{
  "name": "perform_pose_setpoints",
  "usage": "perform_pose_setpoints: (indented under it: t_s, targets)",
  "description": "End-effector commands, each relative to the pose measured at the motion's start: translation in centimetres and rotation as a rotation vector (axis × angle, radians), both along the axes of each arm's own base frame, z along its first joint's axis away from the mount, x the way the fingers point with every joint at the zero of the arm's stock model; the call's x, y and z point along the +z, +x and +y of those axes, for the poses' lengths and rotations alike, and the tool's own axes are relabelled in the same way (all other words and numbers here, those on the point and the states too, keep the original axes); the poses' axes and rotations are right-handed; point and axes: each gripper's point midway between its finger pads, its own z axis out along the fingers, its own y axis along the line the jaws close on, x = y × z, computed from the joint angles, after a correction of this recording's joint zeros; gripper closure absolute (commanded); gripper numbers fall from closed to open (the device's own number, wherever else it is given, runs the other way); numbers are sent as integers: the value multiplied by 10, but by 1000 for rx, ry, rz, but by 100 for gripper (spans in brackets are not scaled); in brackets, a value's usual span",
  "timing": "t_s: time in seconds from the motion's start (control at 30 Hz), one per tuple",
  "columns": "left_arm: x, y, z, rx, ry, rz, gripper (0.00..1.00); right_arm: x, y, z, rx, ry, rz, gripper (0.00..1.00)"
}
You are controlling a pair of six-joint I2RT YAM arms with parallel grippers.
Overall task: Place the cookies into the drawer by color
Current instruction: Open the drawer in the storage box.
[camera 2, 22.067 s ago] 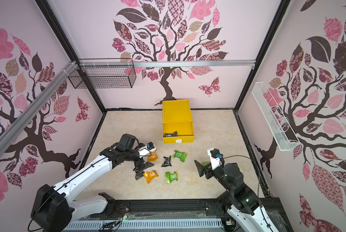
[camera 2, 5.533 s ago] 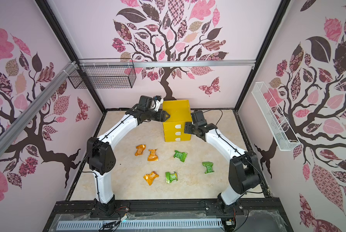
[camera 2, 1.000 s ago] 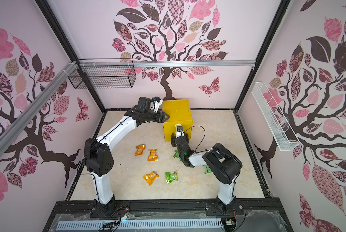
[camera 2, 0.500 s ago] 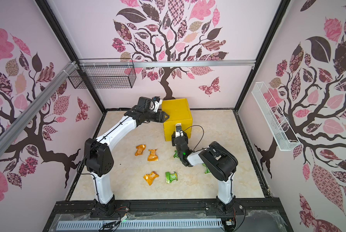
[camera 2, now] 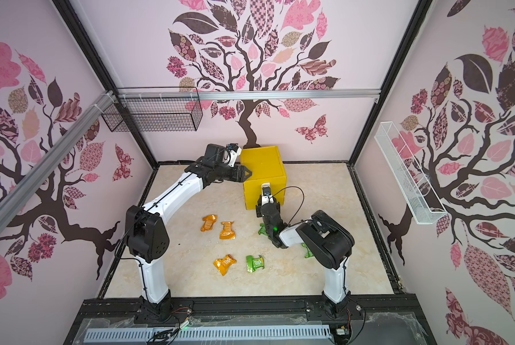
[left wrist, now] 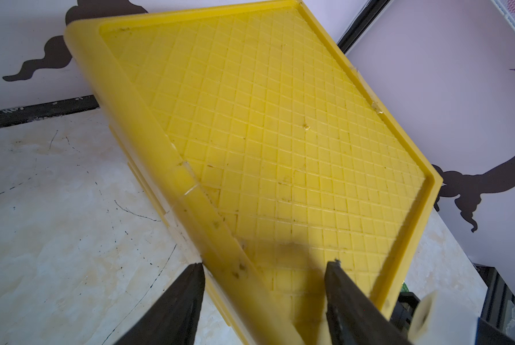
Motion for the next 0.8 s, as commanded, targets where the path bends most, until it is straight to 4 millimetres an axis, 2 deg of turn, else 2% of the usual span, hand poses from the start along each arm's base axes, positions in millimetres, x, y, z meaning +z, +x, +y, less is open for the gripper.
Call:
perform_pose_setpoints:
  t_s: [0.0, 0.4, 0.77]
  targets:
    - [-46, -20, 4, -19, 81, 139, 32, 17, -3, -1, 12, 42, -37, 70]
    - [-44, -20, 3, -16, 74, 139, 32, 19, -32, -13, 14, 80, -10, 72]
    - [-43, -20, 3, -17, 72, 139, 32, 15, -76, -1, 60, 58, 11, 72]
